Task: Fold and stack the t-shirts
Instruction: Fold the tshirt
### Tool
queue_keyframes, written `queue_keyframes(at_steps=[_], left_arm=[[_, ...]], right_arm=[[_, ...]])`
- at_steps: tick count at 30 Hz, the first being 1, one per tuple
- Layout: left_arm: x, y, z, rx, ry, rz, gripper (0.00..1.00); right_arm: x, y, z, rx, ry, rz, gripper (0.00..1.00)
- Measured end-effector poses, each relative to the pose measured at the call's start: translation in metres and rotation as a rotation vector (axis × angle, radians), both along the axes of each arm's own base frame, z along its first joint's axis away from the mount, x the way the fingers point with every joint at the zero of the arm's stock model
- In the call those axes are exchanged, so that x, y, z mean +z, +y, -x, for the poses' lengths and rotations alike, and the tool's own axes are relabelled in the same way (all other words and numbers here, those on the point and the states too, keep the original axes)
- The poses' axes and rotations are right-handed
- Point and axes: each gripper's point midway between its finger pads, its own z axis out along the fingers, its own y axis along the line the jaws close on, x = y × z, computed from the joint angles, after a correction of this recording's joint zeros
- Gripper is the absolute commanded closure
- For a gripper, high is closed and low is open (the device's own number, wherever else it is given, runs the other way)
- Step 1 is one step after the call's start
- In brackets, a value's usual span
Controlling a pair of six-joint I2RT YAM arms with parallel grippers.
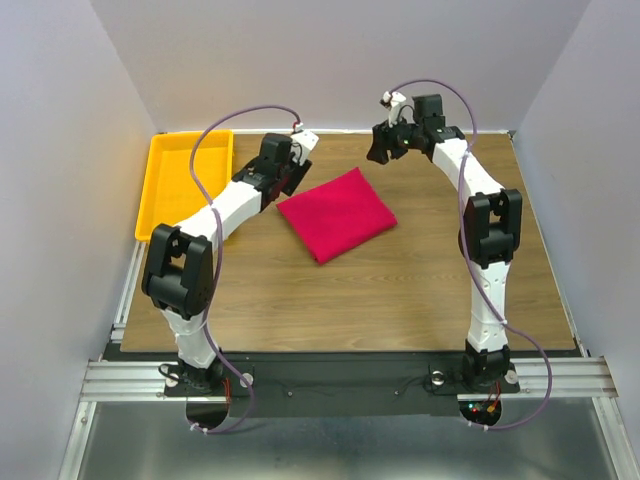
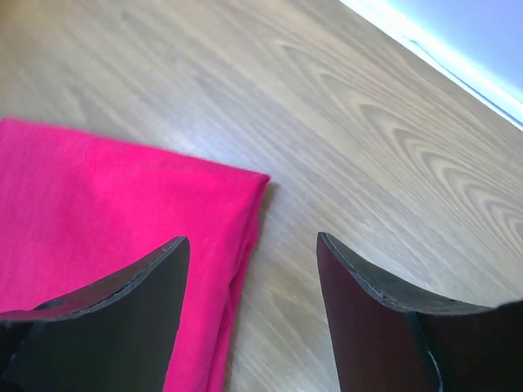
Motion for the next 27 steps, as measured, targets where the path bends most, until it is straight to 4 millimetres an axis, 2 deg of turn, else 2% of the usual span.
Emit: queue_keyframes(at_steps=[2,4,6,7,11,13,18,20,22,27], left_arm=[[0.007,0.006,-0.002,0.036,-0.011,0.023,0.32],[0.013,0.008,0.001,0.062,-0.008,0.067,0.32],[0.019,0.0,0.008,0.051,0.003,0.142,0.32],[0.023,-0.007,0.017,0.036,0.018,0.209,0.35],[0.026,-0.033,0.048,-0.015,0.085,0.426,0.37],[0.019,-0.045,0.062,-0.032,0.136,0.531,0.37],[-0.024,-0.072,0.096,-0.043,0.314,0.736,0.37],[-0.041,-0.084,0.101,-0.047,0.381,0.786,0.38],[-0.052,-0.095,0.101,-0.051,0.425,0.822,0.38],[-0.079,-0.111,0.107,-0.055,0.515,0.867,0.39]], right_arm=[[0.002,-0.003,-0.007,-0.066,0.012,-0.016,0.37],[0.003,-0.001,-0.006,-0.088,0.034,-0.043,0.56],[0.001,0.004,0.001,-0.082,0.071,-0.09,0.66],[0.0,0.007,0.006,-0.071,0.094,-0.11,0.68],[-0.01,0.027,0.031,-0.001,0.228,-0.216,0.71],[-0.013,0.038,0.04,0.032,0.278,-0.255,0.71],[-0.033,0.067,0.048,0.069,0.393,-0.312,0.7],[-0.043,0.072,0.046,0.056,0.428,-0.322,0.7],[-0.067,0.079,0.046,0.028,0.494,-0.321,0.7],[-0.107,0.076,0.039,-0.093,0.584,-0.297,0.7]])
